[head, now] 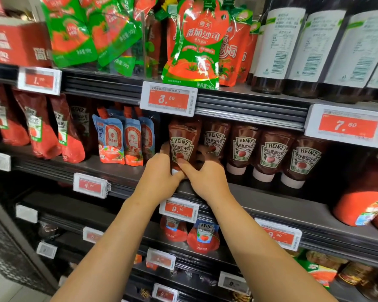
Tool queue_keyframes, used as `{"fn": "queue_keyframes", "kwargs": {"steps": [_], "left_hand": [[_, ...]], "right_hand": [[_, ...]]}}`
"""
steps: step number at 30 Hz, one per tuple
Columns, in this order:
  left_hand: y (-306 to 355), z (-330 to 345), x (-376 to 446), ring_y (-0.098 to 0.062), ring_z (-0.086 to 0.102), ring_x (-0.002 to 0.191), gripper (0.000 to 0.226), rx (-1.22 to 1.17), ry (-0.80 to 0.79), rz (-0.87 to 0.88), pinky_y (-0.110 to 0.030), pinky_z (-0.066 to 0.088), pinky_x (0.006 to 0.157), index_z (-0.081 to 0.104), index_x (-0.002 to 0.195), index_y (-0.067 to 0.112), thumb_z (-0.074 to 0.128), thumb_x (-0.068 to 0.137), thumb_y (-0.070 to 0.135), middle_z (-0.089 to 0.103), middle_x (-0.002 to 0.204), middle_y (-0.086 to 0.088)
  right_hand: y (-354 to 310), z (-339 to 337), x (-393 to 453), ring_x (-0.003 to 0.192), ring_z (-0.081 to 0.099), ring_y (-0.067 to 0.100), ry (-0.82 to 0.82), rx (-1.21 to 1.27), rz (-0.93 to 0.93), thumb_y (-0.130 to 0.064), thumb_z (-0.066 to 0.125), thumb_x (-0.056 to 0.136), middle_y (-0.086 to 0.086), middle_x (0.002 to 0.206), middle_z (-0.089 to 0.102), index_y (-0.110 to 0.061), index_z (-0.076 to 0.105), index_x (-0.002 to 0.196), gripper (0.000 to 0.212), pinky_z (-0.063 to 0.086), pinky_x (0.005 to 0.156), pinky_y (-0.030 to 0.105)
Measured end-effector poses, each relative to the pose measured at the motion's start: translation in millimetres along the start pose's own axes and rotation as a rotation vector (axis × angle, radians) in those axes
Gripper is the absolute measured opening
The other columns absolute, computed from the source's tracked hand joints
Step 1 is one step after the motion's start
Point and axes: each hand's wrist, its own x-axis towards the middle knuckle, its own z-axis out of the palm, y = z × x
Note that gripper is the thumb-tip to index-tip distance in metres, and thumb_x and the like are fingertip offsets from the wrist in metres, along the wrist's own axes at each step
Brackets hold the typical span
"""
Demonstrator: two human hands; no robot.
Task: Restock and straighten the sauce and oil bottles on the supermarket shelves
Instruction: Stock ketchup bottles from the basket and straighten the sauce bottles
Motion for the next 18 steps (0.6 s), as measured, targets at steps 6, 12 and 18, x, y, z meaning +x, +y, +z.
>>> {"fn": "queue_keyframes", "kwargs": {"steps": [6, 12, 18], "left_hand": [[-0.3, 4.3, 5.3, -0.007, 0.044, 0.055, 0.037, 0.109, 0.018, -0.064, -0.015, 0.025, 0.044, 0.046, 0.066, 0.019, 0.075, 0.087, 0.03, 0.048, 0.066, 0.001], [0.4, 5.4, 5.2, -0.015, 0.054, 0.063, 0.028, 0.093, -0.002, -0.052, -0.023, 0.035, 0.048, 0.052, 0.075, 0.011, 0.072, 0.09, 0.026, 0.056, 0.076, -0.008], [1.1, 7.4, 0.8, -0.015, 0.052, 0.071, 0.026, 0.075, 0.012, -0.069, -0.024, 0.036, 0.053, 0.05, 0.082, 0.012, 0.068, 0.092, 0.027, 0.051, 0.089, -0.006]], "right_hand": [[2.7, 2.3, 3.3, 0.1, 0.063, 0.021, -0.009, -0.072, 0.0, -0.045, 0.071, 0.09, 0.001, 0.11, 0.071, -0.022, 0.061, 0.127, 0.045, 0.04, 0.074, 0.022], [2.3, 2.4, 3.3, 0.1, 0.063, 0.013, 0.004, -0.065, 0.031, -0.044, 0.073, 0.09, -0.004, 0.115, 0.072, -0.023, 0.067, 0.125, 0.041, 0.043, 0.078, 0.02], [-2.4, 1.6, -1.2, 0.1, 0.064, 0.016, -0.024, -0.122, 0.062, -0.046, 0.069, 0.092, -0.003, 0.111, 0.073, -0.022, 0.066, 0.125, 0.041, 0.05, 0.082, 0.027]]}}
